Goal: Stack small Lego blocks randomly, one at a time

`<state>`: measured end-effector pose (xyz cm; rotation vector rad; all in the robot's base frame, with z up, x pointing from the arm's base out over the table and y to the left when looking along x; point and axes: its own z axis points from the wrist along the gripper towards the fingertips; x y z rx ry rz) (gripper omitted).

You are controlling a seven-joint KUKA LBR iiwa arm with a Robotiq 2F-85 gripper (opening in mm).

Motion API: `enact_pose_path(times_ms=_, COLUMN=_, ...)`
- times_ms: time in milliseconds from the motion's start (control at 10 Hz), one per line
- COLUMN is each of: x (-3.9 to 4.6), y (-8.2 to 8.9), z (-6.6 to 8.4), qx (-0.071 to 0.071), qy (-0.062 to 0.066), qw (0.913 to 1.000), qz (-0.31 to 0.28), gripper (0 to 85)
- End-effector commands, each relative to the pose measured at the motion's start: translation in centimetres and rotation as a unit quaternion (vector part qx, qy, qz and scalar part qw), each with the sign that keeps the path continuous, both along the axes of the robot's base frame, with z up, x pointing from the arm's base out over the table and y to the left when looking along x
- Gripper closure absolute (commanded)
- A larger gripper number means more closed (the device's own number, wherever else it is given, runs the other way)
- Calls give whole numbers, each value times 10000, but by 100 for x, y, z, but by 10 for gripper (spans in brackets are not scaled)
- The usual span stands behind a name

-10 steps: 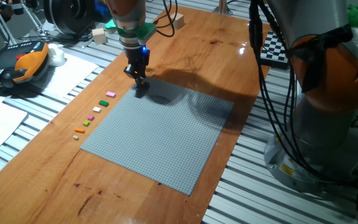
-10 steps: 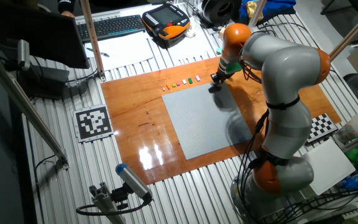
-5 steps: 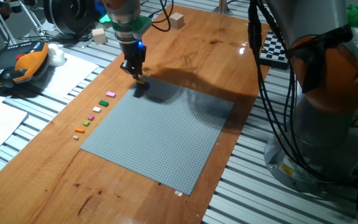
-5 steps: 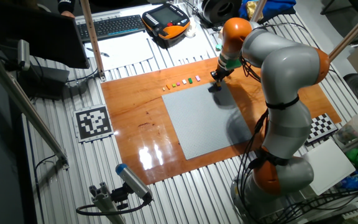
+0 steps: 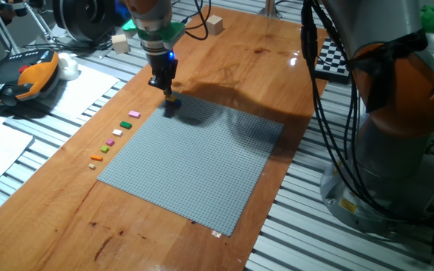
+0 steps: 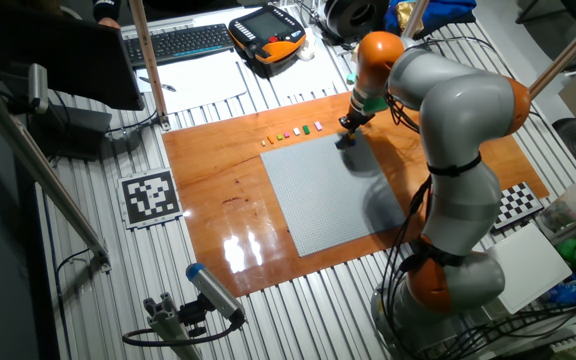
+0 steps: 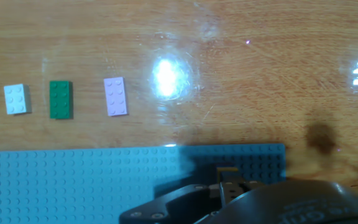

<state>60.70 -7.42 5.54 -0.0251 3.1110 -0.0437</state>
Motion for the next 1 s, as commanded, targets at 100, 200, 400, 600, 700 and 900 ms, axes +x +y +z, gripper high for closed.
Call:
enact_pose_path(times_ms=100, x=-6, y=11, z=-46, qx=17, qy=-27, qw=10000, qz=1, gripper=850)
enact_pose_path(times_ms=200, x=-16, y=27, z=-58, qx=18, qy=-43, qw=10000, qz=-14, gripper=850)
enact_pose_path(times_ms=400, x=-8, y=44, z=-37, qx=18, qy=-27, qw=10000, qz=-22, gripper=850)
enact_pose_path(times_ms=600, x=64, y=48, z=104, qx=24, qy=135, qw=9999, qz=13, gripper=850)
enact_pose_path(times_ms=700, x=99, y=54, z=182, qx=16, qy=142, qw=9999, qz=20, gripper=850)
enact_pose_path(times_ms=900, x=185, y=81, z=302, qx=47, qy=151, qw=9999, qz=43, gripper=850)
